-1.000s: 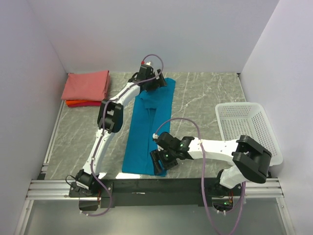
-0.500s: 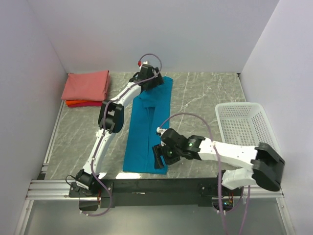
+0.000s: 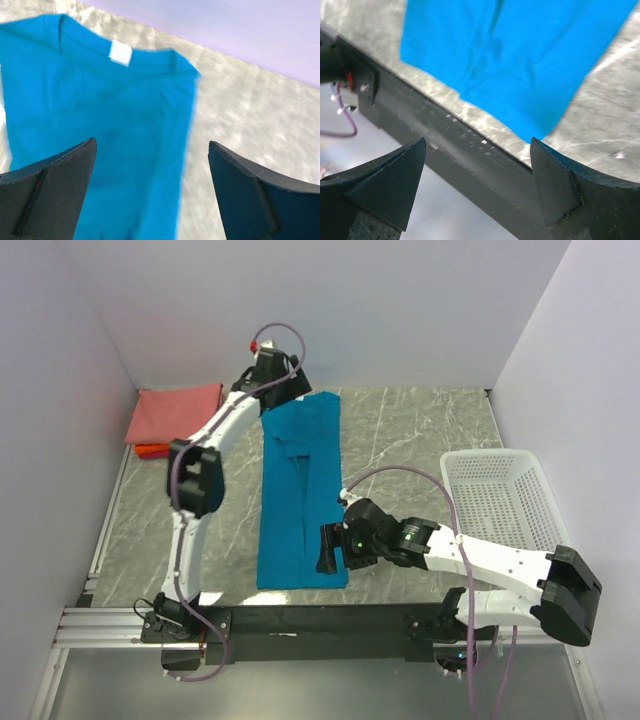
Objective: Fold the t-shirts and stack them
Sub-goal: Fold the tshirt
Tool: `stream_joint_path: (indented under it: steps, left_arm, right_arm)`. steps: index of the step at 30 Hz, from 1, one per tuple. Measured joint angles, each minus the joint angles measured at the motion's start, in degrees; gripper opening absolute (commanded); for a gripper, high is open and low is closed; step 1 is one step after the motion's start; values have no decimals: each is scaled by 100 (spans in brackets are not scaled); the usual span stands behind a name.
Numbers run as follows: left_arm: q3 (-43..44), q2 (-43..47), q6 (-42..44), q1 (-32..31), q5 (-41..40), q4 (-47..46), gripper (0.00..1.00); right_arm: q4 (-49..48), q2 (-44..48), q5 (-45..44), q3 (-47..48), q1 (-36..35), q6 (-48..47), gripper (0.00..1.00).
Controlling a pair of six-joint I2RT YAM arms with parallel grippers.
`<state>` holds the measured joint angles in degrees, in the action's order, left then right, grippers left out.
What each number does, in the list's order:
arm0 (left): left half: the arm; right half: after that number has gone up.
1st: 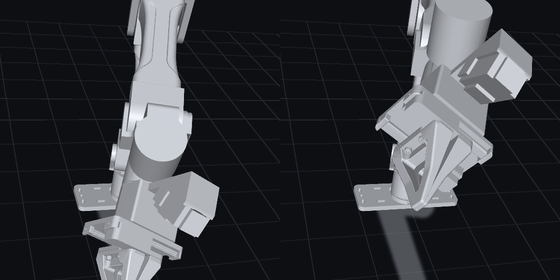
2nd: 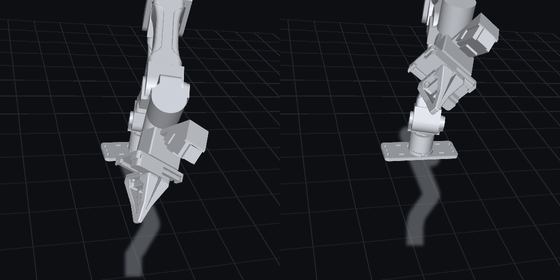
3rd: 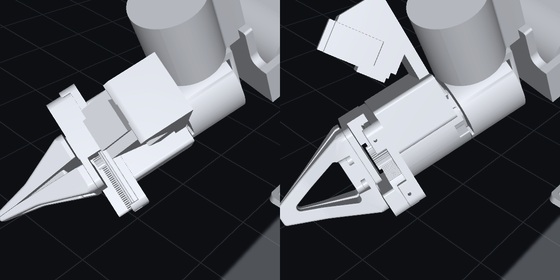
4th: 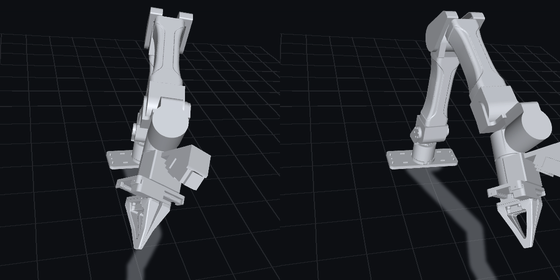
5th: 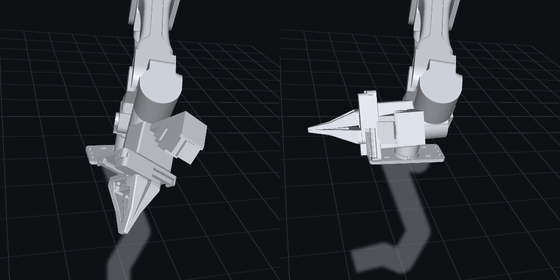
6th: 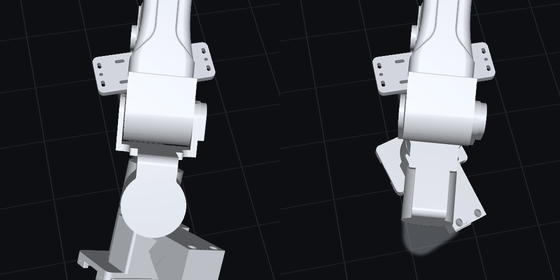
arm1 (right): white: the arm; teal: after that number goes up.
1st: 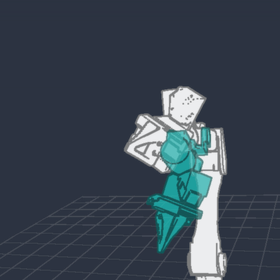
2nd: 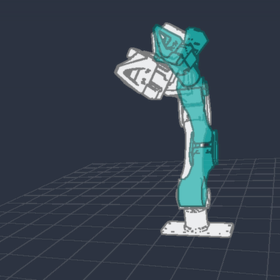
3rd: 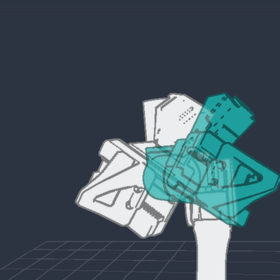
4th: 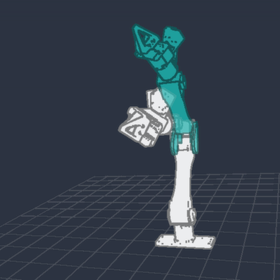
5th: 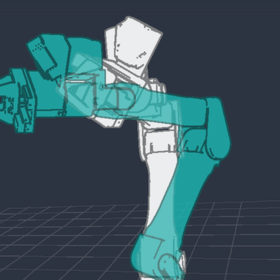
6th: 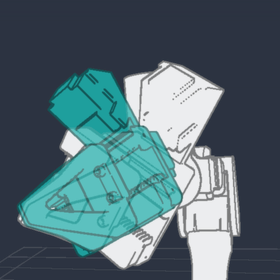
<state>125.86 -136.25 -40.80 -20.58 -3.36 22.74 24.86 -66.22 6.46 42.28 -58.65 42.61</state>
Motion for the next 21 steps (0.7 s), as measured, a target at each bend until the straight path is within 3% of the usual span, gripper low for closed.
stream_joint_path:
  steps: [3,6,7,10,17,21]
  left_arm:
    - [-1519,1517,-59,-33,140,-31,100]
    - [-3657,3427,-286,-109,245,-310,100]
    - [-4747,4288,-444,-166,219,-535,99]
    - [-6234,5438,-774,-369,81,-415,99]
    - [-8741,7388,-1727,-1117,-76,713,99]
    - [-9576,8376,-2216,-1458,214,1139,91]
  right_arm:
    - [-44,-120,28,-146,225,109,90]
    - [-9,-179,63,-260,367,144,89]
    - [-4,-179,76,-286,398,146,88]
    - [-79,-177,173,-404,433,157,87]
    - [-310,-278,391,-796,455,402,82]
    - [-420,-367,411,-824,455,581,80]
